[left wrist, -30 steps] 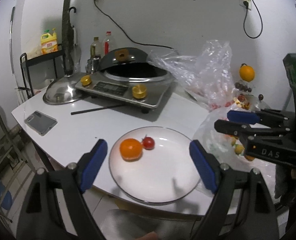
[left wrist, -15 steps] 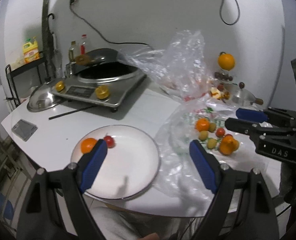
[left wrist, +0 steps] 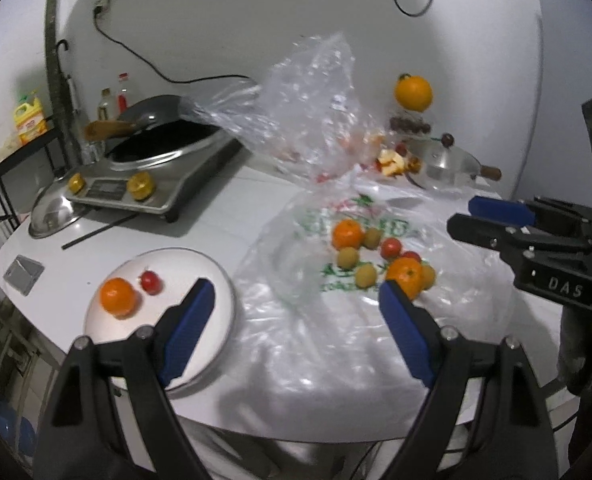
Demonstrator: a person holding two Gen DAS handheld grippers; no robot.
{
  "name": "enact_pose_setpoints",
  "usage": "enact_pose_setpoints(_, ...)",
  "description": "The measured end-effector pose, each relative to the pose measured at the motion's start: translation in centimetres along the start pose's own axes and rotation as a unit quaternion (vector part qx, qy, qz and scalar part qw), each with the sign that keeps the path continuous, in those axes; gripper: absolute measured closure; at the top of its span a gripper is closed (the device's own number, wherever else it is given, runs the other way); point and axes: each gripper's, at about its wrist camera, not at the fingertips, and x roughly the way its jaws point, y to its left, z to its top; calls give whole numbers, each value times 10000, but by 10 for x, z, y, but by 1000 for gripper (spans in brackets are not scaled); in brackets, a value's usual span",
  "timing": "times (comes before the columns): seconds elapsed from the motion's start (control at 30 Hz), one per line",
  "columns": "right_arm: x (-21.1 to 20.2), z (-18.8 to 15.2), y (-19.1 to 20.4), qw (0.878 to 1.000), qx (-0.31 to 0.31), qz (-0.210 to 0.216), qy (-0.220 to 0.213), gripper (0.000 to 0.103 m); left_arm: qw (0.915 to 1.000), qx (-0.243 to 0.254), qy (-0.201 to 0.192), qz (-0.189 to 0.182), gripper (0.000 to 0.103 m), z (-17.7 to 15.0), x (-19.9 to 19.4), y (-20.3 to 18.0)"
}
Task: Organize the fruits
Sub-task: 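Move both tools back over the fruits on the plastic bag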
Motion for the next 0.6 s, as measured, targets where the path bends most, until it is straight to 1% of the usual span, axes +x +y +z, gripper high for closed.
enact_pose_setpoints(0.23, -3, -14, -30, 9999, 136, -4, 71, 59, 9994, 278, 162, -146, 18, 5, 22, -40)
enact_pose_setpoints(0.47, -1, -21, -53, 9996, 247, 75, 65, 59, 9974, 527, 377, -325, 19, 3, 45, -65)
enact_pose_setpoints(0.6, 4, -27, -64, 9992, 350, 114, 122, 59, 9951, 763, 484, -395, 19, 1, 60, -80)
